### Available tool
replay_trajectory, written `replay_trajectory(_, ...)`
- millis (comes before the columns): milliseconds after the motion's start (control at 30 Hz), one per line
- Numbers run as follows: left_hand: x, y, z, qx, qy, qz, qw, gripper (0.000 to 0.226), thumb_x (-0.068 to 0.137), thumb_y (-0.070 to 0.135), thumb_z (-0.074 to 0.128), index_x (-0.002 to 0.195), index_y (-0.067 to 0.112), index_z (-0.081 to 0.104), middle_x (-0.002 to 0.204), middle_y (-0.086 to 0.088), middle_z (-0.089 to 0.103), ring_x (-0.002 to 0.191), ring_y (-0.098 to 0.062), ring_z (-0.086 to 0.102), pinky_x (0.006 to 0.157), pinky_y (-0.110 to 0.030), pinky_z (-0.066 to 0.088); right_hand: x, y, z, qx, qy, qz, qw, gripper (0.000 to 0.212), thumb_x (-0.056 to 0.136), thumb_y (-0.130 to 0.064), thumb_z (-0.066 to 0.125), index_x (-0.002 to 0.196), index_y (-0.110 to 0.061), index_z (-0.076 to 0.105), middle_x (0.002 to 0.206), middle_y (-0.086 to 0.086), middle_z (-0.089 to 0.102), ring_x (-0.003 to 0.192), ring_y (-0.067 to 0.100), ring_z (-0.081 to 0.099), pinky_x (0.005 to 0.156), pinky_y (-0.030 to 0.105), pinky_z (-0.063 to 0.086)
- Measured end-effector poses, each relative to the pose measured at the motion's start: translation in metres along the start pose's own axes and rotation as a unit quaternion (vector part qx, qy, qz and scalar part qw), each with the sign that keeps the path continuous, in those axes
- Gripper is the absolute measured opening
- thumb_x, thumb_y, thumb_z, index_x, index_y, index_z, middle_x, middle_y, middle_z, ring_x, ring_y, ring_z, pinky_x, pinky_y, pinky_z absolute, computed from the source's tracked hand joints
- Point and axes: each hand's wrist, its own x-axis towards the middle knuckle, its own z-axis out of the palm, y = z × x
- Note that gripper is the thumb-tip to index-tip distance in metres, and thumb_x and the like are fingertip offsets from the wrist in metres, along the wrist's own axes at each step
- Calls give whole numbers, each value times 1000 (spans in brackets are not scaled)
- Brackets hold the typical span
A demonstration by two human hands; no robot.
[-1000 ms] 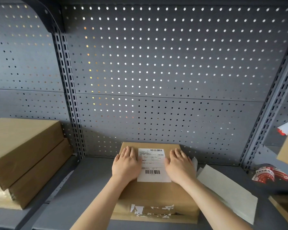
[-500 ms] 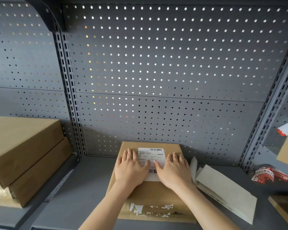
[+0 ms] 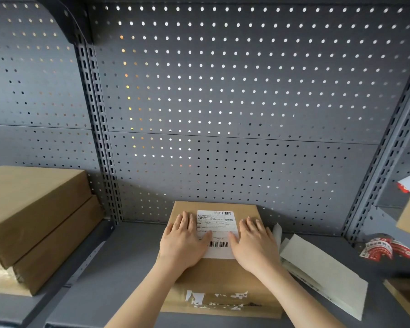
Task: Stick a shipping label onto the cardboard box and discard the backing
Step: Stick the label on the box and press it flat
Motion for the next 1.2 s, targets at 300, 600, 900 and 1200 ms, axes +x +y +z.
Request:
replay_trajectory(300, -4, -20, -13, -11, -12, 63, 998, 52, 101, 36, 18, 151, 21, 13, 160, 7, 8, 147, -9, 5, 119, -30, 5, 0, 16, -6, 12, -24, -37, 999, 50, 103, -33, 18, 150, -17, 20, 161, -1, 14, 148, 16, 7, 120, 40, 9)
replay_trajectory(600, -20, 8, -4, -21, 29, -10, 999, 80, 90, 64, 21, 150, 12, 9, 161, -6, 7, 148, -17, 2, 120, -34, 2, -13, -9, -7, -3, -17, 23, 1000, 76, 95, -58, 15, 149, -4, 19, 159, 13, 16, 148, 27, 10, 121, 43, 8)
replay_trajectory(900, -23, 15, -1, 0, 27, -29, 999, 84, 90, 65, 22, 150, 9, 5, 160, -9, 3, 148, -20, 0, 120, -35, 1, -15, -16, -3, -18, -3, 31, 999, 85, 91, -65, 20, 148, -1, 19, 158, 16, 20, 146, 32, 13, 121, 43, 10)
replay_trajectory(1200, -24, -2, -6, 13, 4, 28, 1000, 69, 96, 55, 18, 151, 15, 5, 161, -1, 2, 147, -13, -1, 119, -31, 0, -14, 5, -5, -16, -11, -16, 1000, 64, 98, -51, 19, 149, -14, 22, 160, 3, 18, 148, 20, 10, 120, 40, 7)
